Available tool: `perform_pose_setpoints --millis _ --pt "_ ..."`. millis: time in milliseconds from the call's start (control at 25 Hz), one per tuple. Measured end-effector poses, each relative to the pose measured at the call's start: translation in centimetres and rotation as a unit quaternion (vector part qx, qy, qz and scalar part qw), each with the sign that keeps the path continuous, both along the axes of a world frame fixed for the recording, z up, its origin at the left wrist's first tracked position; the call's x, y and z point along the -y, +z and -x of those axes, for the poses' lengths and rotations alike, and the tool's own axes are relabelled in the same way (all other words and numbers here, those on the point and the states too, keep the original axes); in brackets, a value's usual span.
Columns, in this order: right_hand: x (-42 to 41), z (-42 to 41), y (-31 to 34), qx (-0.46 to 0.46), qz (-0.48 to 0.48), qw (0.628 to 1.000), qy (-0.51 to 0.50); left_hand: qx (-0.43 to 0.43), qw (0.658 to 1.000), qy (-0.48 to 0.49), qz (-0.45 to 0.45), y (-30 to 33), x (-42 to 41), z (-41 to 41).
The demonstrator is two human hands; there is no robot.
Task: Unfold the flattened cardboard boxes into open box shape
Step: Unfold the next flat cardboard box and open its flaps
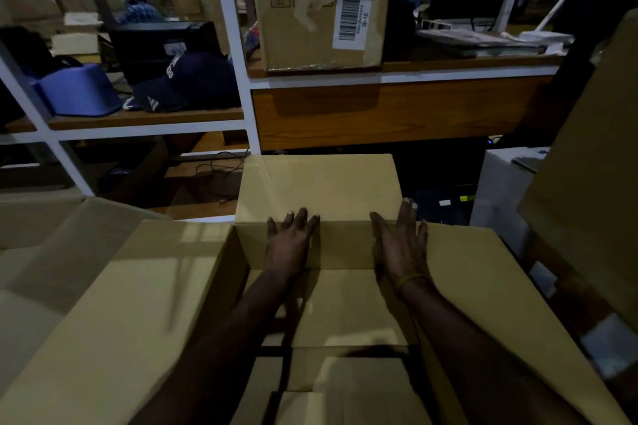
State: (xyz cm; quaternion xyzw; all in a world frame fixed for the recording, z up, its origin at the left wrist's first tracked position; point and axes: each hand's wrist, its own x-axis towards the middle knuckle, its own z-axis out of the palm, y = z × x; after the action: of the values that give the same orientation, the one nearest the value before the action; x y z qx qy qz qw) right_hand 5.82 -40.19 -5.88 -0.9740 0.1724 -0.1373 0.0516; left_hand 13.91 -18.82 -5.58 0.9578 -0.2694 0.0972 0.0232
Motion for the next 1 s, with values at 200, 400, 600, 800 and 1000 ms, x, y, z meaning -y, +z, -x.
perform_pose_setpoints --millis 200,400,600,800,1000 --pt "0.1 -0.3 -0.2 -0.003 0.012 0.999 0.033 -0.009 1.000 0.004 -0.013 -0.3 -0.3 0.7" --pt "0.7 0.2 -0.9 -0.002 0.032 0.998 0.048 0.012 0.999 0.027 -0.014 -1.0 0.3 1.6" --pt "0.7 0.2 -0.6 0.043 0.031 0.998 0.034 0.023 0.998 0.066 0.001 -0.5 1.0 2.7" --pt "0.6 -0.6 -0.9 0.020 0.034 0.999 0.024 0.010 0.996 0.090 0.006 0.4 2.1 2.5" --pt "0.5 0.2 -0.9 -0.050 0.031 0.998 0.028 -0.057 0.996 0.065 -0.028 1.3 0.9 2.7"
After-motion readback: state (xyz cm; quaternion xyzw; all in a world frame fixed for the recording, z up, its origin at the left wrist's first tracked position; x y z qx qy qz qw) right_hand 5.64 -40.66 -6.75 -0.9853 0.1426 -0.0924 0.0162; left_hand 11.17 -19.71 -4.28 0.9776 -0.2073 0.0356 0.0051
